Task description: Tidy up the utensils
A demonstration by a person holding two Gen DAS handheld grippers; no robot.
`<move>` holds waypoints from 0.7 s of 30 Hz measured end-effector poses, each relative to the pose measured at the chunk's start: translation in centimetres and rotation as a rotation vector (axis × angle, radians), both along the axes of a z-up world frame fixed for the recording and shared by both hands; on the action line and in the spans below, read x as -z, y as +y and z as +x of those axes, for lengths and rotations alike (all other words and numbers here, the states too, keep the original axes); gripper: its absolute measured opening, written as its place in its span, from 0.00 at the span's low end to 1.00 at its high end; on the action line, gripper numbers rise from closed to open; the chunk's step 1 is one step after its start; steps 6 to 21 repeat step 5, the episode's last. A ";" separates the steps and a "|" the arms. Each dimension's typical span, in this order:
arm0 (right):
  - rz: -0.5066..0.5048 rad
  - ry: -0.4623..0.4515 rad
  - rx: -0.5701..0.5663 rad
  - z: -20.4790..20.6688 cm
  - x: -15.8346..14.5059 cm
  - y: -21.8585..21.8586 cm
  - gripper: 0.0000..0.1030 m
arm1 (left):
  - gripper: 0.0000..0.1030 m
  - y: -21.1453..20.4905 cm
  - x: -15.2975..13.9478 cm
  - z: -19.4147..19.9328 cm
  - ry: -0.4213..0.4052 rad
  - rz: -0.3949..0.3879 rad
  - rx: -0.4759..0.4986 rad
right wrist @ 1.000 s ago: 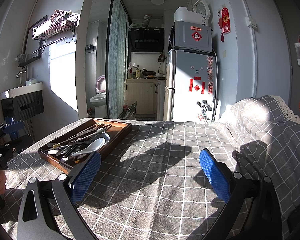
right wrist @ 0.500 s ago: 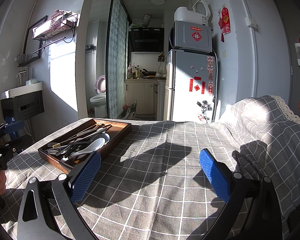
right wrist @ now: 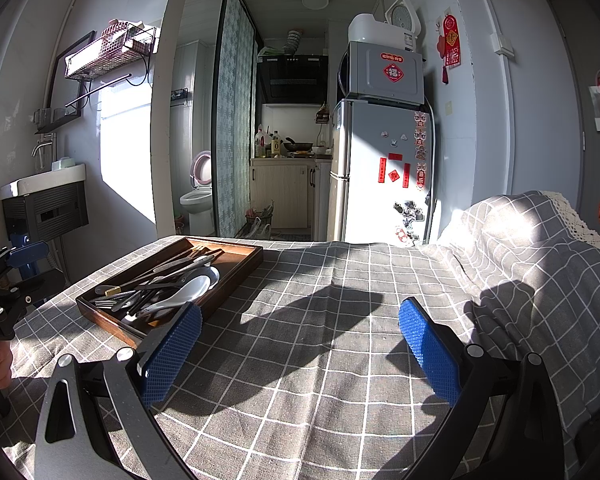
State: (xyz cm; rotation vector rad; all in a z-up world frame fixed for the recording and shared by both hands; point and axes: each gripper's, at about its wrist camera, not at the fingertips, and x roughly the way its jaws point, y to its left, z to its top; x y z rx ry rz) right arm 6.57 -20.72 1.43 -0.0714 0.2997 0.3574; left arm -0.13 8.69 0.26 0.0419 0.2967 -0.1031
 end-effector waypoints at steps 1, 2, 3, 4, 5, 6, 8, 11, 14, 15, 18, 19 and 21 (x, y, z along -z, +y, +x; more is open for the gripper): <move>0.000 0.000 0.000 0.0 0.0 0.0 0.97 | 0.97 0.0 0.0 0.0 0.000 0.000 0.000; 0.000 0.000 0.000 0.0 0.0 0.0 0.97 | 0.97 0.0 0.0 0.0 0.000 0.000 0.000; 0.000 0.000 0.000 0.0 0.0 0.0 0.97 | 0.97 0.0 0.0 0.0 0.000 0.000 0.000; 0.000 0.000 0.000 0.0 0.0 0.0 0.97 | 0.97 0.0 0.0 0.0 0.000 0.000 0.000; 0.000 0.000 0.000 0.0 0.0 0.0 0.97 | 0.97 0.0 0.0 0.0 0.000 0.000 0.000; 0.000 0.000 0.000 0.0 0.0 0.0 0.97 | 0.97 0.0 0.0 0.0 0.000 0.000 0.000; 0.000 0.000 0.000 0.0 0.0 0.0 0.97 | 0.97 0.0 0.0 0.0 0.000 0.000 0.000; 0.000 0.000 0.000 0.0 0.0 0.0 0.97 | 0.97 0.0 0.0 0.0 0.000 0.000 0.000; 0.000 0.000 0.000 0.0 0.0 0.0 0.97 | 0.97 0.0 0.0 0.0 0.000 0.000 0.000; 0.000 0.000 0.000 0.0 0.0 0.0 0.97 | 0.97 0.0 0.0 0.0 0.000 0.000 0.000; 0.000 0.000 0.000 0.0 0.0 0.0 0.97 | 0.97 0.0 0.0 0.0 0.000 0.000 0.000; 0.000 0.000 0.000 0.0 0.0 0.0 0.97 | 0.97 0.0 0.0 0.0 0.000 0.000 0.000; 0.000 0.000 0.000 0.0 0.0 0.0 0.97 | 0.97 0.0 0.0 0.0 0.000 0.000 0.000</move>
